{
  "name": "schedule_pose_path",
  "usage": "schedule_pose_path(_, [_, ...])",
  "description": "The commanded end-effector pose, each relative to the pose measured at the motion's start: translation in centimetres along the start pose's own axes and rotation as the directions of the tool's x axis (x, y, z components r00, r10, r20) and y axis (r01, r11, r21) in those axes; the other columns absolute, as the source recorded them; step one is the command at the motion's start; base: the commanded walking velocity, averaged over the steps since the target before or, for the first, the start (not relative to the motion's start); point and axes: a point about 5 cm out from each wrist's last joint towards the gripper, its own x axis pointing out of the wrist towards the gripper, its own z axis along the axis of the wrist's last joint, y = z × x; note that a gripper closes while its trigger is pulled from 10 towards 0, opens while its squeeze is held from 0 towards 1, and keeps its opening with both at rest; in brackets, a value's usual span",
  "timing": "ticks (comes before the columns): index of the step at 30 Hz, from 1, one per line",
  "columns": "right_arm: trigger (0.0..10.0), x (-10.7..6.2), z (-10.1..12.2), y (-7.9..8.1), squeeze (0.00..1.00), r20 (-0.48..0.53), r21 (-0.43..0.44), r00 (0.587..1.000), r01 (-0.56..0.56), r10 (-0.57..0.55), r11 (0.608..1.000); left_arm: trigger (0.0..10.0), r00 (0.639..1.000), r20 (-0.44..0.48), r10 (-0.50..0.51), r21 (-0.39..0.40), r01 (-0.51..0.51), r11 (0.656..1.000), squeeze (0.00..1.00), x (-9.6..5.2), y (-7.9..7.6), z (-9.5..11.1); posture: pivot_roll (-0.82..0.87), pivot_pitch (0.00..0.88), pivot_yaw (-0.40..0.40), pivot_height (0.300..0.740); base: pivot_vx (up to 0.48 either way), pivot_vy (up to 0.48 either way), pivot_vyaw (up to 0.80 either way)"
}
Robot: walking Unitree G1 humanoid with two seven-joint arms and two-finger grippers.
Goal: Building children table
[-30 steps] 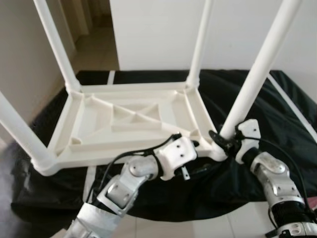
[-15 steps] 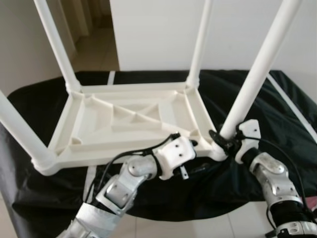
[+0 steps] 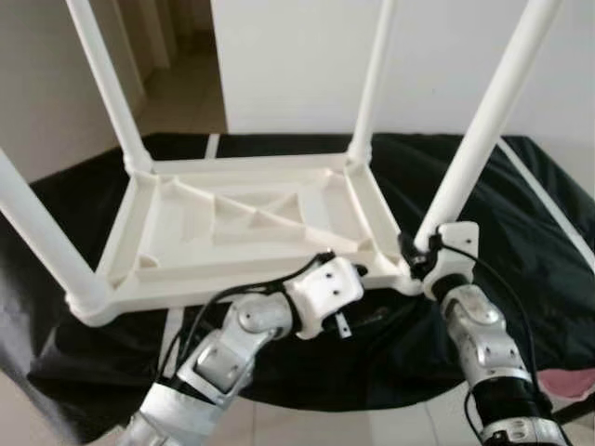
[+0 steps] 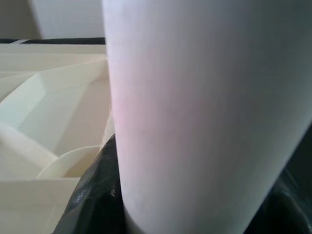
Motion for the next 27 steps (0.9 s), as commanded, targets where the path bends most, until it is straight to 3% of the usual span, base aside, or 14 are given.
schedule_pose_path(1, [10.0, -0.8, -2.0, -0.2, 0.00, -0.102, 0.021, 0.989, 0.112, -0.109, 0.993, 10.0, 1.000, -0.012, 0.008, -0.003, -0.008, 1.000, 0.00, 0.0, 0.1, -0.1, 0.01, 0.000, -0.048, 0.740, 0.000, 0.000, 0.00])
schedule_pose_path(3, [10.0, -0.8, -2.0, -0.2, 0.00, -0.102, 0.021, 0.989, 0.112, -0.109, 0.993, 10.0, 1.000, -0.012, 0.008, -0.003, -0.008, 1.000, 0.00, 0.0, 0.1, -0.1, 0.01, 0.000, -0.048, 0.740, 0.000, 0.000, 0.00])
schedule_pose_path(6, [10.0, -1.6, -2.3, 1.1, 0.00, -0.115, 0.052, 0.946, 0.311, -0.304, 0.949, 10.0, 1.000, -0.012, 0.011, -0.009, -0.011, 1.000, 0.00, 0.0, -0.1, -0.1, 0.01, 0.000, -0.048, 0.740, 0.000, 0.000, 0.00])
schedule_pose_path(8, [10.0, -1.9, -2.4, 1.7, 0.00, -0.119, 0.055, 0.935, 0.344, -0.336, 0.937, 10.0, 1.000, -0.015, 0.012, -0.010, -0.012, 1.000, 0.00, -0.1, -0.1, -0.2, 0.01, 0.000, -0.048, 0.740, 0.000, 0.000, 0.00])
schedule_pose_path(12, [10.0, -2.1, -2.2, 3.0, 0.00, -0.119, 0.060, 0.947, 0.307, -0.298, 0.950, 10.0, 0.999, -0.024, 0.028, -0.011, -0.028, 1.000, 0.00, -0.5, 0.2, -0.2, 0.03, 0.007, -0.053, 0.740, 0.000, 0.000, 0.00])
schedule_pose_path(20, [10.0, -2.6, -1.9, 3.0, 0.00, -0.096, 0.059, 0.948, 0.309, -0.303, 0.949, 10.0, 0.998, -0.042, 0.049, -0.010, -0.049, 0.999, 0.00, -1.1, 0.7, -0.7, 0.01, 0.015, -0.043, 0.740, 0.000, 0.000, 0.00])
schedule_pose_path(25, [10.0, -3.0, -1.8, 2.5, 0.00, -0.073, 0.045, 0.950, 0.307, -0.303, 0.951, 10.0, 0.999, -0.033, 0.033, 0.015, -0.033, 0.999, 0.00, -0.5, 0.5, -0.5, -0.01, 0.022, -0.027, 0.740, 0.000, 0.000, 0.00])
schedule_pose_path(26, [10.0, -3.2, -1.8, 2.5, 0.47, -0.073, 0.046, 0.951, 0.305, -0.302, 0.951, 10.0, 0.999, -0.028, 0.031, 0.010, -0.030, 0.999, 0.00, -0.4, 0.4, -0.4, -0.01, 0.022, -0.027, 0.740, 0.000, 0.000, 0.00])
schedule_pose_path(27, [10.0, -3.5, -1.4, 2.2, 1.00, -0.042, 0.057, 0.959, 0.281, -0.279, 0.958, 10.0, 1.000, -0.023, 0.017, 0.003, -0.017, 1.000, 0.00, -0.1, 0.0, -0.4, -0.03, 0.022, -0.012, 0.740, 0.000, 0.000, 0.00])
